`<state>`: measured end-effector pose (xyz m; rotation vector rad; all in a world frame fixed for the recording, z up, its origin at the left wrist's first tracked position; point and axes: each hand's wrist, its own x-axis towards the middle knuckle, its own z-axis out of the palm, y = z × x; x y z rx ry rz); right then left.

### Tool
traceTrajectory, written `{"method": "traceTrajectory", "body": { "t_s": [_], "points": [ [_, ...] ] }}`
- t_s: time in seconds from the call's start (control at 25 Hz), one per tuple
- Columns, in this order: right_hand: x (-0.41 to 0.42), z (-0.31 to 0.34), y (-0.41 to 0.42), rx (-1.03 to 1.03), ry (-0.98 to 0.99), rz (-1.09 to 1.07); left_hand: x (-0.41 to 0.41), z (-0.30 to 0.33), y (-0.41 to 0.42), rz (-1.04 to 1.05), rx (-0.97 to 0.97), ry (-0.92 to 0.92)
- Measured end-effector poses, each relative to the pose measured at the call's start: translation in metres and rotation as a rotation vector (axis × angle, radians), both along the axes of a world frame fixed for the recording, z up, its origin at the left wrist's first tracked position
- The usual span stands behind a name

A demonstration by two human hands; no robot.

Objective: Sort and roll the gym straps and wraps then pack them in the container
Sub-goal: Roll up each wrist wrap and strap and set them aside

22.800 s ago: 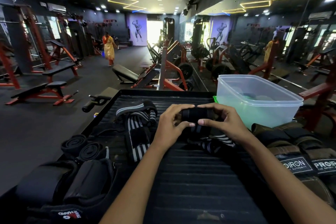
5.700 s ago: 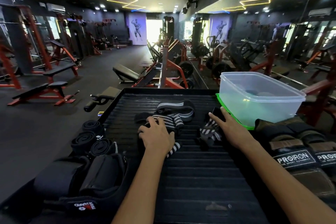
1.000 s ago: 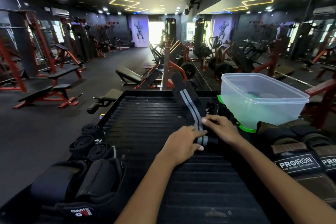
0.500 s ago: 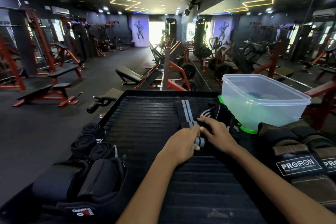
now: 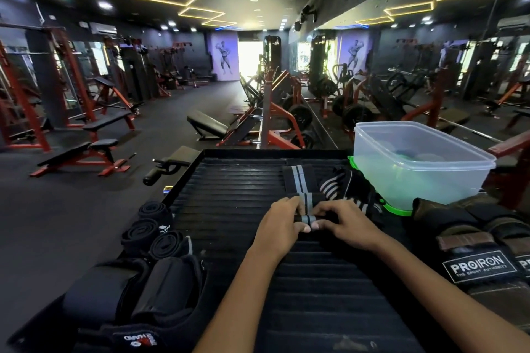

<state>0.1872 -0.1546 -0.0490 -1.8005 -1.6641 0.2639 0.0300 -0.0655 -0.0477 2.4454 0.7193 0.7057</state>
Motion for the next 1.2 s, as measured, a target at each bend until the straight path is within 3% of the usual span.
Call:
{"method": "traceTrajectory", "body": {
  "t_s": [0.12, 0.24, 0.4, 0.56, 0.8, 1.0, 1.2],
  "points": [
    [0.0005, 0.0055, -0.0014, -0.012, 0.079, 0.002, -0.0022, 0.0031, -0.0022, 0.019, 0.06, 0.01],
    [-0.0027, 0.0062, -0.0051, 0.026, 0.101, 0.033, -0.0038, 0.004, -0.0007, 0.015, -0.077, -0.018],
    [-0.0061, 0.0063, -0.0048, 0.11, 0.001, 0.031, -0.0033, 0.0065, 0.0026, 0.045, -0.27, -0.09],
    [-0.0055, 0.0045, -0.0041, 0.128, -0.129, 0.034, -0.0027, 0.0052, 0.004, 0.02, -0.335, -0.081],
    [-0.002, -0.0002, -0.0028, 0.066, -0.287, 0.043, -0.0033, 0.0051, 0.0005, -0.009, -0.175, -0.055],
    [-0.001, -0.0001, -0.0024, 0.077, -0.228, 0.013, -0.0038, 0.0076, -0.0015, 0.023, 0.057, -0.022],
    [-0.0035, 0.0036, -0.0079, 0.112, -0.305, 0.022, -0.0018, 0.0071, 0.0014, 0.009, -0.131, -0.108]
  ]
}}
